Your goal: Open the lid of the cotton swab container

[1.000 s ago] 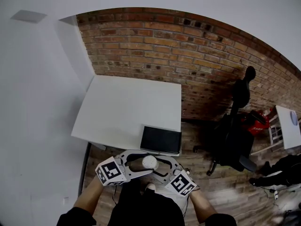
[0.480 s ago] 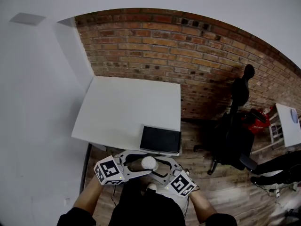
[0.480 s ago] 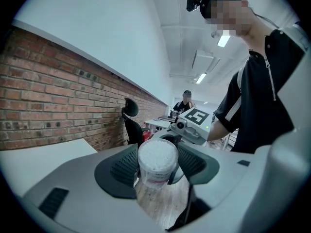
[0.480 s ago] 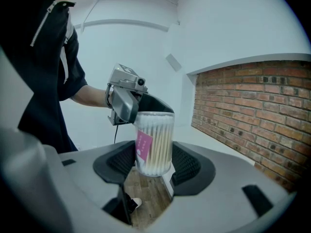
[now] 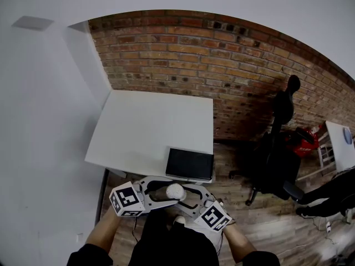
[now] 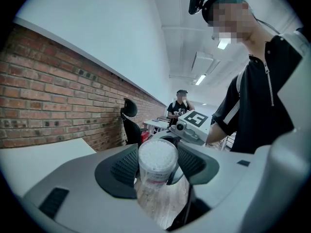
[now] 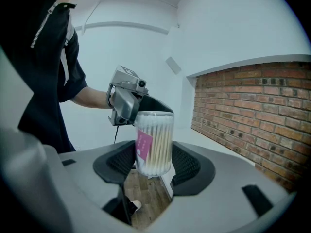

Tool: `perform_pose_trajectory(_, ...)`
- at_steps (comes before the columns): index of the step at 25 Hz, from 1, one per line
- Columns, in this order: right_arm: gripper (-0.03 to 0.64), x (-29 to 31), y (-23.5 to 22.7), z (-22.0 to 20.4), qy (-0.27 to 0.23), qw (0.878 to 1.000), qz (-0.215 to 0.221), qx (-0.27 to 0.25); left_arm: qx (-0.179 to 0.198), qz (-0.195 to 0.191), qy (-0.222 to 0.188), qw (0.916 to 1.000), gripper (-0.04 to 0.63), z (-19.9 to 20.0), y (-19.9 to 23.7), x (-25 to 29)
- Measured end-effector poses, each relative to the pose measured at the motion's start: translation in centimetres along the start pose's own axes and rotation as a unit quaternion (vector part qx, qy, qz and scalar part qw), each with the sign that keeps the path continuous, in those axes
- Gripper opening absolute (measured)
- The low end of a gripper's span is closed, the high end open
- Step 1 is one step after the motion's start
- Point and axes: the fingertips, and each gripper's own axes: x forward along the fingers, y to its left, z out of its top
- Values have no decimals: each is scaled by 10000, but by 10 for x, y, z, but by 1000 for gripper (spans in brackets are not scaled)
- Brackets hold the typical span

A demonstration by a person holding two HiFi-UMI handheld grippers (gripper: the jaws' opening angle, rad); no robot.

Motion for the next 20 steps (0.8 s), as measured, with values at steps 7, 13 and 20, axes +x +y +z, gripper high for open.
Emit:
perform_pose_trajectory(7, 240, 1, 3, 1, 41, 9998, -42, -195, -231, -167, -47, 9996, 259, 2, -4, -5)
perform_pose_trajectory(13, 239, 1, 6, 1, 83, 9997, -10, -222, -292, -280, -52, 9992, 259, 4, -6, -7)
perform_pose_trajectory(20, 239, 2, 8, 8, -159, 9998, 37, -111, -386, -463, -157, 9981, 259, 10, -7, -12)
